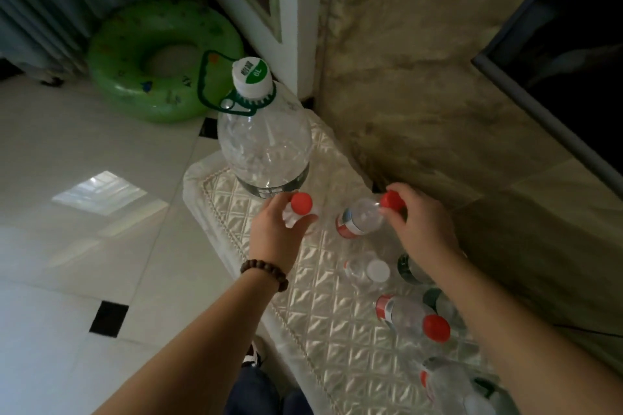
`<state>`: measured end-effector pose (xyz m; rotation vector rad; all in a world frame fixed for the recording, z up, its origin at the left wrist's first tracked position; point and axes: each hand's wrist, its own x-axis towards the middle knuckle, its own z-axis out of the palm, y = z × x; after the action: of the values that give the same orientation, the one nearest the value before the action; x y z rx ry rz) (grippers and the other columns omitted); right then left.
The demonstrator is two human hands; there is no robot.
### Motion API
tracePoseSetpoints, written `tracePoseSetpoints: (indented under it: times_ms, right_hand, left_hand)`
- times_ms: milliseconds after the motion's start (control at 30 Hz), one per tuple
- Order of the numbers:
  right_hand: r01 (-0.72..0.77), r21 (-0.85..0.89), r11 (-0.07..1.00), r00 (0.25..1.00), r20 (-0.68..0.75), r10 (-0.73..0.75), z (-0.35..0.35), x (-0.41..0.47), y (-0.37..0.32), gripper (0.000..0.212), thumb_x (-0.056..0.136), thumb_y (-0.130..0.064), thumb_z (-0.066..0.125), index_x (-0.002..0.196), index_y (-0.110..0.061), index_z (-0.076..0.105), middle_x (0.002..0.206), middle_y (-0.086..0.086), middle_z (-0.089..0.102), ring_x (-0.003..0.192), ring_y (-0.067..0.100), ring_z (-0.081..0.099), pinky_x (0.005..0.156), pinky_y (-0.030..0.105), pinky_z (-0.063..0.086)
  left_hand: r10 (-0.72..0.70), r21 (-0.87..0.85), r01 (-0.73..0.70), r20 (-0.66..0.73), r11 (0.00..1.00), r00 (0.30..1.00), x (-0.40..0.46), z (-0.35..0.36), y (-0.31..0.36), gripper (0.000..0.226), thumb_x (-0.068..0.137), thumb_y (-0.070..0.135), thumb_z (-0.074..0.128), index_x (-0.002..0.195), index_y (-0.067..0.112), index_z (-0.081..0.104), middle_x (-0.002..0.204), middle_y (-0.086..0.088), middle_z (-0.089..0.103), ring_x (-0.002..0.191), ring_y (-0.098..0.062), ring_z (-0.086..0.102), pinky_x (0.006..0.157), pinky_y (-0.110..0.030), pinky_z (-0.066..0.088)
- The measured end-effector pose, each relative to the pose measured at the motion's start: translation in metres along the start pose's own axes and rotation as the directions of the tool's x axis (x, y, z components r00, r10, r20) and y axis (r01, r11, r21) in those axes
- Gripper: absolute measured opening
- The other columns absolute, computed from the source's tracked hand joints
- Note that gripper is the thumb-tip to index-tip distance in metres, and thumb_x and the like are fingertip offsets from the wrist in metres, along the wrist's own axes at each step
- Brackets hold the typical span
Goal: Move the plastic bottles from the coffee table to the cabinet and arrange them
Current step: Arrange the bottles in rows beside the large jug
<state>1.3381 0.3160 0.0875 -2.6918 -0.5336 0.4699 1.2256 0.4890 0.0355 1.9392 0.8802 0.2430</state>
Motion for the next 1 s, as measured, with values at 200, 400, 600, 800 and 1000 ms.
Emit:
tracePoseSetpoints:
  times_ms: [200,400,600,800,1000]
  right_hand:
    - [0.178,0.055,0.983,0.981,0.064,-0.181,0.013,0.036,-0.028,0.042,0.092,-0.026,0.058,0.132,-0.018,0.049,0.133,0.004,0.053,0.118,0.025,0.053,0.097,0.039,0.047]
    - [0.283,0.057,0.957,0.951,0.116,-0.288,0.030,0.074,-0.050,0.042,0.087,-0.022,0.064,0.127,-0.017,0.054,0.123,0.012,0.059,0.108,0.032,0.058,0.091,0.045,0.048]
    - [0.337,0.028,0.941,0.922,0.196,-0.335,0.041,0.090,-0.061,0.032,0.089,-0.017,0.062,0.120,-0.022,0.054,0.110,0.010,0.064,0.099,0.027,0.059,0.086,0.037,0.049]
    - [0.354,0.039,0.934,0.921,0.155,-0.356,0.048,0.092,-0.062,0.032,0.088,-0.022,0.063,0.118,-0.025,0.053,0.110,0.008,0.064,0.099,0.027,0.060,0.086,0.044,0.052]
    - [0.331,0.058,0.942,0.927,0.165,-0.337,0.050,0.091,-0.059,0.048,0.087,-0.023,0.065,0.132,-0.028,0.047,0.123,0.007,0.060,0.110,0.028,0.058,0.093,0.044,0.049]
  left_hand:
    - [-0.067,0.004,0.068,-0.116,0.998,0.991,0.009,-0.001,-0.013,0.037,0.073,0.029,0.079,0.106,0.024,0.064,0.106,0.003,0.064,0.098,-0.014,0.058,0.084,-0.030,0.047]
    - [-0.094,0.008,0.097,-0.191,0.995,0.977,0.023,0.011,-0.016,0.031,0.075,0.030,0.076,0.101,0.018,0.064,0.100,0.000,0.063,0.092,-0.015,0.055,0.076,-0.024,0.038]
    - [-0.064,0.038,0.069,-0.135,0.997,0.989,0.032,0.012,-0.015,0.030,0.079,0.026,0.073,0.104,0.015,0.061,0.106,-0.001,0.058,0.088,-0.010,0.045,0.077,-0.021,0.034]
    - [-0.029,0.035,0.035,-0.159,0.999,0.987,0.030,0.019,-0.016,0.030,0.079,0.024,0.072,0.105,0.013,0.061,0.106,-0.002,0.058,0.087,-0.010,0.045,0.076,-0.019,0.033]
    - [-0.027,0.045,0.033,-0.125,0.998,0.992,0.023,0.018,-0.017,0.050,0.080,0.036,0.070,0.124,0.023,0.051,0.122,0.003,0.055,0.108,-0.015,0.052,0.083,-0.023,0.039]
